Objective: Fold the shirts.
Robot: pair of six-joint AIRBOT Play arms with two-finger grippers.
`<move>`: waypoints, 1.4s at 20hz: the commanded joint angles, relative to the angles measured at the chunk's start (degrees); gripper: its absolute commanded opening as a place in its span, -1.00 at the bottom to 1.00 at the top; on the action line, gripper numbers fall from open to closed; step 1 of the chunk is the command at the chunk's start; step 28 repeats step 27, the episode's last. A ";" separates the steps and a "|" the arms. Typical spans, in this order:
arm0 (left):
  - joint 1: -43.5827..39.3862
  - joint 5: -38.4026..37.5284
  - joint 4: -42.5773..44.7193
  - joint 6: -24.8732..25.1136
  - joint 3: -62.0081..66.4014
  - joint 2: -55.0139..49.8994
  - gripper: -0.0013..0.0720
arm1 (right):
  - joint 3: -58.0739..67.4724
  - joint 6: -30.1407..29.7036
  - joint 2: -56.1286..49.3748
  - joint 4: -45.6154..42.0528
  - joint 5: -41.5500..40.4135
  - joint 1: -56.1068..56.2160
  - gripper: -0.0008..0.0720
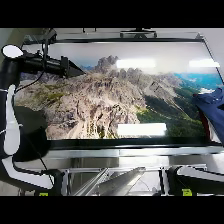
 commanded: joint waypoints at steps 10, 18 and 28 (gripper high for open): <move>-0.04 8.63 0.09 8.39 -64.92 38.25 -0.96 | -54.21 -14.40 36.96 10.10 -20.20 32.96 -0.91; 0.02 9.73 0.04 8.24 -71.56 47.36 -0.96 | -54.21 -14.40 36.85 12.41 -21.88 35.47 -0.91; 0.02 10.86 0.00 8.17 -71.56 52.41 -0.96 | -54.21 -14.40 36.83 12.41 -21.88 35.47 -0.91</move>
